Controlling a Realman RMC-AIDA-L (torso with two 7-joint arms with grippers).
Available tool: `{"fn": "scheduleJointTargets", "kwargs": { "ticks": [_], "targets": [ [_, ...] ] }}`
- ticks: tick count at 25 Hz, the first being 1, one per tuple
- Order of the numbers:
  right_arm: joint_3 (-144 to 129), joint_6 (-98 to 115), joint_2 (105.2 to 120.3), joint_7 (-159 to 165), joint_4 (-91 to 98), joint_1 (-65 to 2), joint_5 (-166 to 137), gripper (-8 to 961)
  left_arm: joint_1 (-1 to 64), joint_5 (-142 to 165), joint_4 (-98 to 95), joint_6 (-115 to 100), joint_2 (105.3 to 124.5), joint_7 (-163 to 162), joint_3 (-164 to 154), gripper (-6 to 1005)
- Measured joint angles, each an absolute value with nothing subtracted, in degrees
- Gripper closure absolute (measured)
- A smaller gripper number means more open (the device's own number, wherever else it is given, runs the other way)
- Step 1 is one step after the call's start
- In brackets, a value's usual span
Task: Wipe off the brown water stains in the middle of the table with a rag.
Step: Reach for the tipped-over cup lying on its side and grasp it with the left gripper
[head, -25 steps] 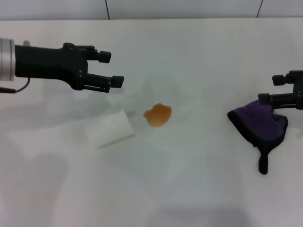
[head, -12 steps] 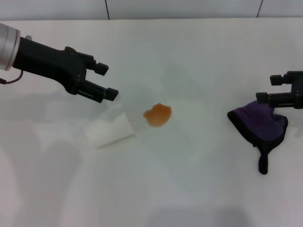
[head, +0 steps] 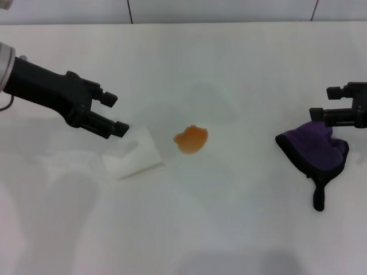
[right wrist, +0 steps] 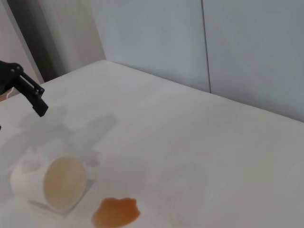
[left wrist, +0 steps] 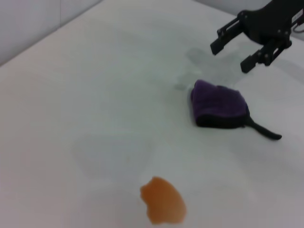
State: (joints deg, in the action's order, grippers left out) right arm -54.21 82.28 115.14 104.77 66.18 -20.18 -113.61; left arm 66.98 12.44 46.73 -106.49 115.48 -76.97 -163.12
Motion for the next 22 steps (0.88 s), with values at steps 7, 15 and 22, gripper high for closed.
{"fn": "scheduleJointTargets", "kwargs": {
  "ticks": [7,15,22],
  "targets": [
    [-54.3,81.6,115.14,104.3,66.1,-20.2,-112.9,203,66.5,15.3,46.8,-104.9,115.67,-77.1,-163.1,149],
    [-54.3,80.9,115.13,104.0,66.1,-20.2,-112.9,203,66.3,17.5,46.7,-103.7,115.48,-77.4,-163.1,150],
    [-54.3,80.9,115.14,104.0,66.1,-20.3,-112.3,202,67.1,19.8,45.8,-101.3,115.58,-77.2,-163.1,151]
  ]
}}
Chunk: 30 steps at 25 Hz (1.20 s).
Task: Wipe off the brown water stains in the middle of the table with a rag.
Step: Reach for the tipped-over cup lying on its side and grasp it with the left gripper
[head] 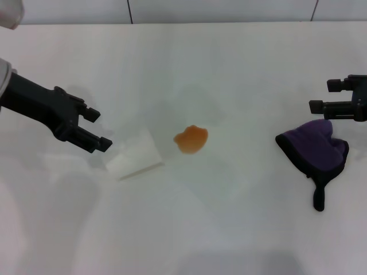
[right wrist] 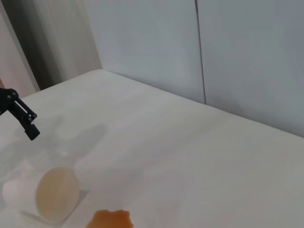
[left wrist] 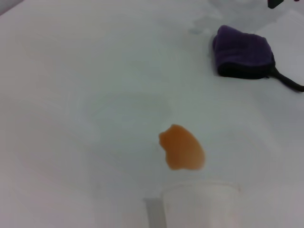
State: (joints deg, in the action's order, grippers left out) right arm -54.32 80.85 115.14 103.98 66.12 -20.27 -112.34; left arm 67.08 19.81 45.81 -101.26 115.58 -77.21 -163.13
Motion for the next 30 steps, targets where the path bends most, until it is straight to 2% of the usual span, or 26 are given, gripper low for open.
{"fn": "scheduleJointTargets", "kwargs": {
  "ticks": [30],
  "targets": [
    [-54.3,81.4,115.13,103.5,66.6,-19.9,-112.2,205,68.3,20.7,43.0,-96.6,118.35,-77.4,-163.2,154]
  ]
}}
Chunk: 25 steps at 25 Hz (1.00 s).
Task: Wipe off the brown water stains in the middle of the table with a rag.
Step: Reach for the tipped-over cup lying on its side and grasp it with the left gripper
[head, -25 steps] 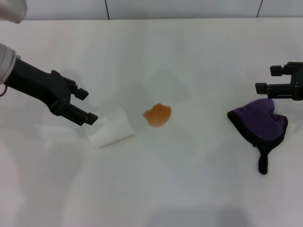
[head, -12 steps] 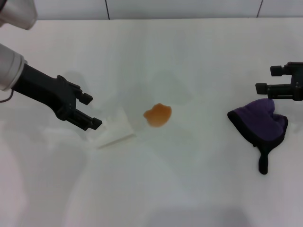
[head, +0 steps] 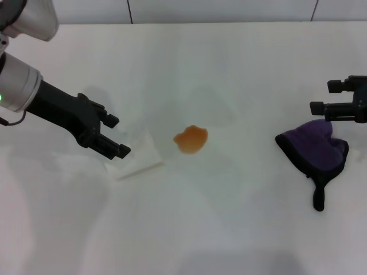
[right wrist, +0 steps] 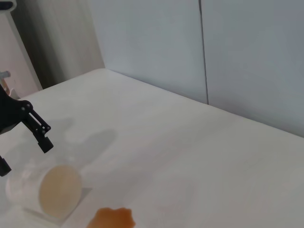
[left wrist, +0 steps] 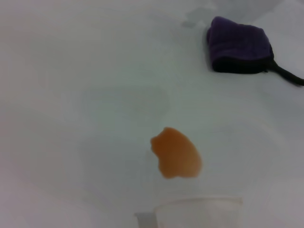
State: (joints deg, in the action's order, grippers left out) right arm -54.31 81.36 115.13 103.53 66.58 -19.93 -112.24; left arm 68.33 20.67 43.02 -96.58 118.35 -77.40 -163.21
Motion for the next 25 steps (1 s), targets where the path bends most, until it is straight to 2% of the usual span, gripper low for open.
{"fn": "scheduleJointTargets", "kwargs": {
  "ticks": [25],
  "targets": [
    [-54.3,81.5,115.14,103.4,66.6,-19.7,-112.2,207,68.3,22.7,38.3,-91.6,118.75,-79.4,-163.1,157]
  ]
}}
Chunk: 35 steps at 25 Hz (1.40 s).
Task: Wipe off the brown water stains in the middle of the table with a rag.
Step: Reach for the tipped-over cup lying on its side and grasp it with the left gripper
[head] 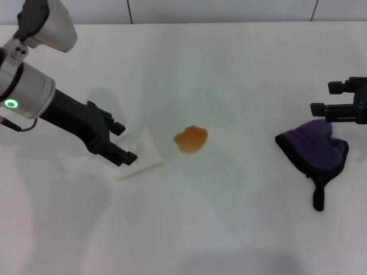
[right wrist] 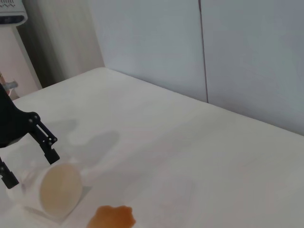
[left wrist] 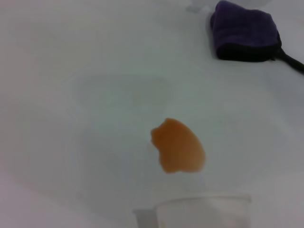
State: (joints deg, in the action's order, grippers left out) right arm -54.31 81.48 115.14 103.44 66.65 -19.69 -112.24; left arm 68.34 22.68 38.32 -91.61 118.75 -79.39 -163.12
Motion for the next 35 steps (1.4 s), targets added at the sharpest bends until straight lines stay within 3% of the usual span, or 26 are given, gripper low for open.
{"fn": "scheduleJointTargets", "kwargs": {
  "ticks": [35],
  "targets": [
    [-54.1,81.5,115.13,102.8,66.7,-19.6,-112.2,210,69.0,24.5,34.0,-88.0,118.7,-81.1,-163.1,161]
  ]
}}
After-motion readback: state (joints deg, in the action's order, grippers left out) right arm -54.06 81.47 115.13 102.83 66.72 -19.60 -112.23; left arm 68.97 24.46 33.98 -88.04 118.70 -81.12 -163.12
